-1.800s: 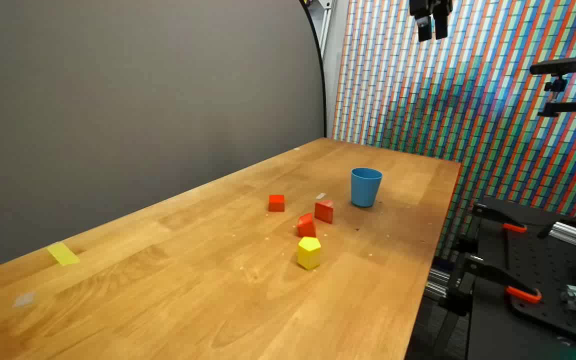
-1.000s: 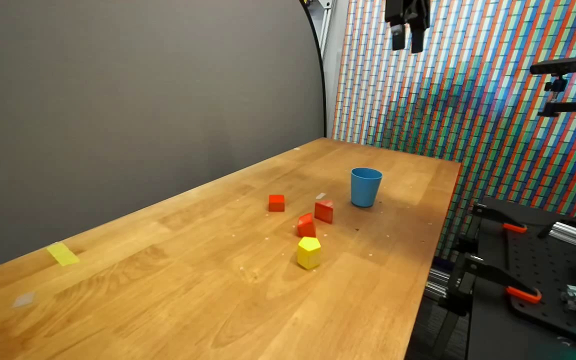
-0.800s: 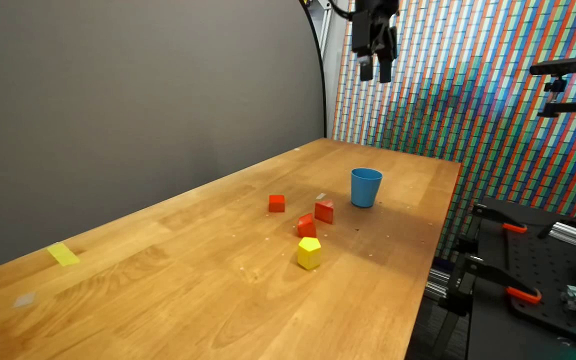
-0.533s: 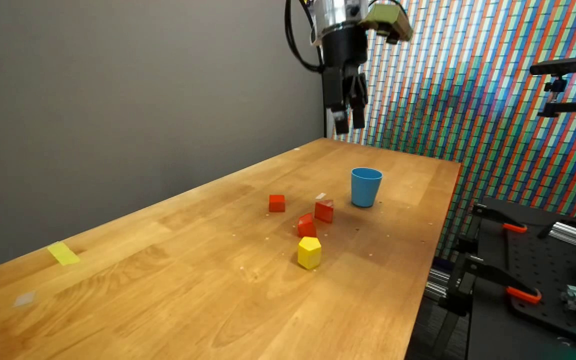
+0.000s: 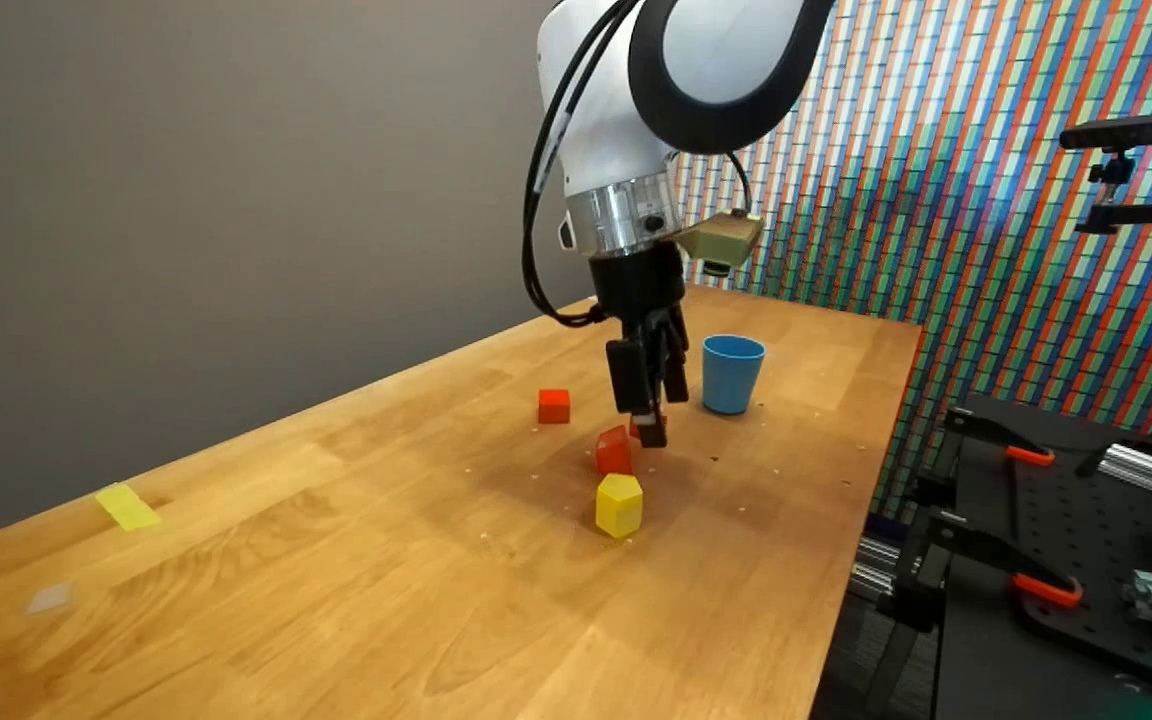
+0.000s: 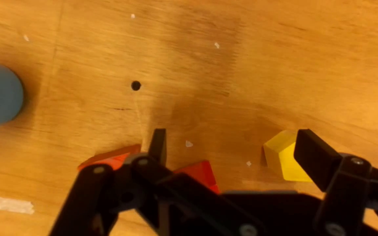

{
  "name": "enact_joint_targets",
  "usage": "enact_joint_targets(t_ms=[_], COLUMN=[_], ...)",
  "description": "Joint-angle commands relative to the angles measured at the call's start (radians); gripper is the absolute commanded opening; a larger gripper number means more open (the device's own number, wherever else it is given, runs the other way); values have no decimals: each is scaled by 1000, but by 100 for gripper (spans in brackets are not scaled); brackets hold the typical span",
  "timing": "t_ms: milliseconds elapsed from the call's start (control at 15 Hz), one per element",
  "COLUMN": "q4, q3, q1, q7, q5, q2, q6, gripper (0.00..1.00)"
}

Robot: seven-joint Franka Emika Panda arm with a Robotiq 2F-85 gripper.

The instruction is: Put the yellow thing in the cup

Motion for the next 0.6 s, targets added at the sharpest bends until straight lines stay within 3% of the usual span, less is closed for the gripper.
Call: enact_joint_targets(t_ms=[0, 533], q4=[61, 137], q3=[-1, 2], q1=[34, 84], q7=[22, 15], q5=[-33, -26], q2=[81, 177], q6=[35, 26], gripper=[100, 100])
